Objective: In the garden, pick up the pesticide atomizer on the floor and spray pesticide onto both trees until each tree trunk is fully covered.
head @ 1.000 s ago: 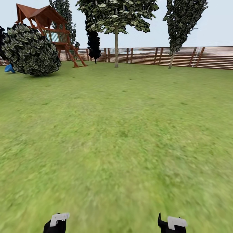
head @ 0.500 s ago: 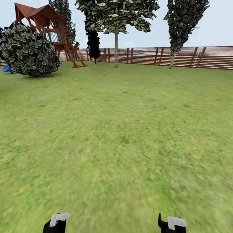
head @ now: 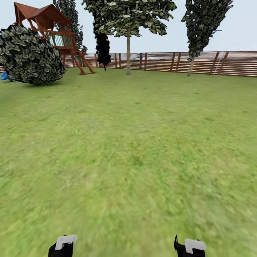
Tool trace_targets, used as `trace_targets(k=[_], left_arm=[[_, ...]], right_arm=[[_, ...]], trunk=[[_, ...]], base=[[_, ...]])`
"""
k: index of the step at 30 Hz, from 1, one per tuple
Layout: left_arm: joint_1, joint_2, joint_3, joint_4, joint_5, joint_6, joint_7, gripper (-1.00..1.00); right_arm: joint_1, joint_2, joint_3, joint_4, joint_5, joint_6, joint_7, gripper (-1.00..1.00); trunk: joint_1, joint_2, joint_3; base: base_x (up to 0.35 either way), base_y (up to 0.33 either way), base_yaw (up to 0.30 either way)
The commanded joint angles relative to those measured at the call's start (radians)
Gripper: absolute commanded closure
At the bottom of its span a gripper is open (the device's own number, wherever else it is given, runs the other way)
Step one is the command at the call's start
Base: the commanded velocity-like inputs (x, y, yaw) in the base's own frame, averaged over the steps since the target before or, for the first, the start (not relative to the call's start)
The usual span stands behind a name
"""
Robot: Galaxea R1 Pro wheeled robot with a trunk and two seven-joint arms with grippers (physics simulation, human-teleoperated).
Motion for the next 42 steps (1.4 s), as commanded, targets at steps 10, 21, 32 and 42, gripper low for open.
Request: trace_targets(k=[10, 21, 32, 42], left_arm=[[0.0, 0.0, 0.0, 0.0, 0.0, 0.0, 0.0, 1.0], [0.001, 0.001, 0.0, 0.0, -0.001, 0.0, 0.0, 1.0], [0.0, 0.0, 0.0, 0.001, 0.0, 0.0, 0.0, 1.0], [0.0, 0.0, 0.0, 0.0, 0.0, 0.0, 0.0, 1.0]], right_arm=[[0.0, 0.0, 0.0, 0.0, 0.0, 0.0, 0.0, -1.0], [0.0, 0.0, 0.0, 0.0, 0.0, 0.0, 0.0, -1.0], [0.0, 0.0, 0.0, -0.001, 0.0, 0.0, 0.0, -1.0], [0.0, 0.0, 0.0, 0.0, 0.0, 0.0, 0.0, -1.0]], trunk=[[0.0, 0.0, 0.0], [0.0, 0.0, 0.0], [0.0, 0.0, 0.0], [0.0, 0.0, 0.0]], base=[[0.34, 0.0, 0.0], [0.34, 0.0, 0.0], [0.34, 0.0, 0.0], [0.34, 0.0, 0.0]])
